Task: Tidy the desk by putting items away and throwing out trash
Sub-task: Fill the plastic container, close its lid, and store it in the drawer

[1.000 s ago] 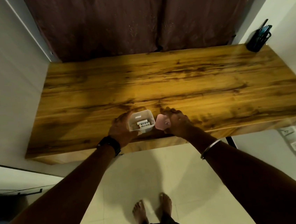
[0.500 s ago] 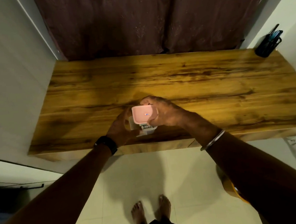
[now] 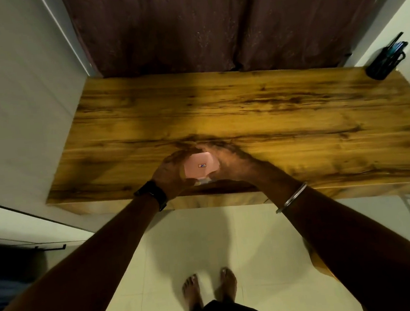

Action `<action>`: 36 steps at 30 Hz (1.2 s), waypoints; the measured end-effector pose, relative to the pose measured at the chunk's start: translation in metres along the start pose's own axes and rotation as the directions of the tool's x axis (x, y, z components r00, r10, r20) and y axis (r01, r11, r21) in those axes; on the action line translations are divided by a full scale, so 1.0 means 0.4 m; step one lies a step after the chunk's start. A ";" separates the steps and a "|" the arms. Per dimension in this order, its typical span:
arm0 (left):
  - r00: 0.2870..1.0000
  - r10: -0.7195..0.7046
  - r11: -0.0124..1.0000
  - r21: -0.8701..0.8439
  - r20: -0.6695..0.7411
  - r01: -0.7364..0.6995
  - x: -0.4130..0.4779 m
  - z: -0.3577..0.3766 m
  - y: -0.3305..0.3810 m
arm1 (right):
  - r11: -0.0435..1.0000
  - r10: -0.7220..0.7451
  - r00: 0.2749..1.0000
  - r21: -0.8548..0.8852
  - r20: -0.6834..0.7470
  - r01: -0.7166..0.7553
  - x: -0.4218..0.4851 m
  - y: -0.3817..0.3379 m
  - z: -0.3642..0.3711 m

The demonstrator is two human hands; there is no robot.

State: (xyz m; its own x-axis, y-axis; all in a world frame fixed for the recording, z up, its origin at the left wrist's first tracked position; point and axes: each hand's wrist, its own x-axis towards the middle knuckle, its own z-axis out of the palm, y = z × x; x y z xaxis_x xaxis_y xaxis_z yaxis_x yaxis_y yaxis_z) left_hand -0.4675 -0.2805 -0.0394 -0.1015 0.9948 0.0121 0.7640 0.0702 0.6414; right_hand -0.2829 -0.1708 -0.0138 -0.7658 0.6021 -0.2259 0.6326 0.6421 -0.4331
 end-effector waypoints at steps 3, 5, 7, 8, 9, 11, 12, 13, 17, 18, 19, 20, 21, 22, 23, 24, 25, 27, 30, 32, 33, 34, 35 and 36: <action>1.000 -0.006 0.999 0.045 0.030 0.004 0.006 -0.004 0.008 | 0.998 0.048 0.998 -0.034 0.032 -0.047 0.000 0.009 -0.004; 0.999 -0.009 0.998 0.060 0.042 0.006 0.013 -0.004 0.011 | 0.998 0.067 0.997 -0.018 0.047 -0.066 0.001 0.010 -0.012; 0.998 -0.019 0.995 0.094 0.063 0.013 0.021 -0.005 0.009 | 0.997 0.077 0.996 -0.011 0.049 -0.076 0.004 0.008 -0.018; 0.997 -0.021 0.993 0.121 0.077 0.012 0.025 -0.004 0.006 | 0.996 0.084 0.995 -0.017 0.055 -0.083 0.005 0.007 -0.021; 0.995 -0.028 0.987 0.157 0.093 0.013 0.028 -0.004 0.006 | 0.996 0.083 0.995 -0.028 0.059 -0.082 0.007 0.004 -0.025; 0.990 -0.064 0.969 0.247 0.123 0.032 0.034 -0.005 0.011 | 0.997 0.059 0.997 -0.046 0.049 -0.057 0.012 0.006 -0.026; 0.989 -0.078 0.956 0.292 0.128 0.038 0.037 -0.003 0.014 | 0.997 0.053 0.998 -0.059 0.045 -0.050 0.012 0.006 -0.026; 0.986 -0.096 0.944 0.326 0.136 0.047 0.043 -0.002 0.015 | 0.996 0.063 0.997 -0.074 0.049 -0.059 0.013 0.005 -0.026; 0.978 -0.132 0.936 0.344 0.163 0.068 0.056 -0.003 0.015 | 0.995 0.085 0.995 -0.064 0.044 -0.082 0.016 0.012 -0.015; 0.979 -0.132 0.941 0.330 0.158 0.074 0.053 -0.004 0.013 | 0.993 0.098 0.994 -0.067 0.045 -0.095 0.018 0.013 -0.011; 0.980 -0.129 0.944 0.322 0.154 0.074 0.049 -0.003 0.013 | 0.993 0.104 0.994 -0.068 0.041 -0.101 0.018 0.012 -0.012; 0.980 -0.128 0.946 0.316 0.150 0.075 0.044 -0.005 0.016 | 0.993 0.098 0.995 -0.065 0.033 -0.096 0.019 0.014 -0.012; 0.982 -0.119 0.947 0.314 0.147 0.068 0.041 -0.007 0.018 | 0.994 0.089 0.996 -0.062 0.029 -0.087 0.017 0.014 -0.014; 0.985 -0.102 0.952 0.301 0.135 0.058 0.038 -0.009 0.022 | 0.996 0.076 0.997 -0.056 0.026 -0.075 0.015 0.016 -0.015; 0.987 -0.094 0.958 0.281 0.128 0.054 0.036 -0.009 0.023 | 0.996 0.071 0.997 -0.055 0.033 -0.069 0.011 0.012 -0.018; 0.989 -0.085 0.965 0.256 0.118 0.053 0.032 -0.010 0.026 | 0.997 0.058 0.998 -0.050 0.037 -0.056 0.008 0.010 -0.019; 0.990 -0.084 0.968 0.245 0.112 0.054 0.027 -0.009 0.026 | 0.998 0.058 0.997 -0.026 0.049 -0.056 0.003 0.007 -0.021; 0.989 -0.089 0.972 0.228 0.119 0.060 0.015 -0.003 0.032 | 0.998 0.055 0.996 0.038 0.065 -0.058 -0.004 0.014 -0.019; 0.987 -0.107 0.982 0.171 0.118 0.086 0.002 -0.001 0.046 | 0.998 0.009 0.998 0.055 0.059 -0.012 -0.008 0.033 -0.015; 0.993 -0.085 0.988 0.134 0.082 0.073 -0.001 -0.002 0.051 | 0.997 -0.005 1.000 0.083 0.028 0.002 -0.012 0.042 -0.011; 0.995 -0.075 0.989 0.128 0.058 0.068 -0.005 -0.006 0.057 | 0.994 0.001 1.000 0.106 0.000 -0.001 -0.017 0.046 -0.008; 0.997 -0.072 0.990 0.128 0.034 0.067 -0.010 -0.008 0.061 | 0.991 0.006 0.999 0.137 -0.031 -0.002 -0.025 0.049 -0.006; 0.998 -0.069 0.989 0.133 0.009 0.068 -0.017 -0.011 0.066 | 0.983 0.013 0.998 0.185 -0.054 -0.003 -0.039 0.049 -0.008; 0.998 -0.058 0.989 0.135 -0.011 0.059 -0.027 -0.012 0.070 | 0.970 0.024 0.998 0.243 -0.064 -0.008 -0.057 0.048 -0.011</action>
State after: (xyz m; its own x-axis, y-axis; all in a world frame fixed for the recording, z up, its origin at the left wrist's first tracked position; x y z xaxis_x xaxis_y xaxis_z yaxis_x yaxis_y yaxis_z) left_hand -0.4482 -0.2895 -0.0179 -0.1525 0.9882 -0.0162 0.8359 0.1377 0.5313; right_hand -0.2528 -0.1701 -0.0129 -0.7412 0.6466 -0.1802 0.5916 0.5024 -0.6305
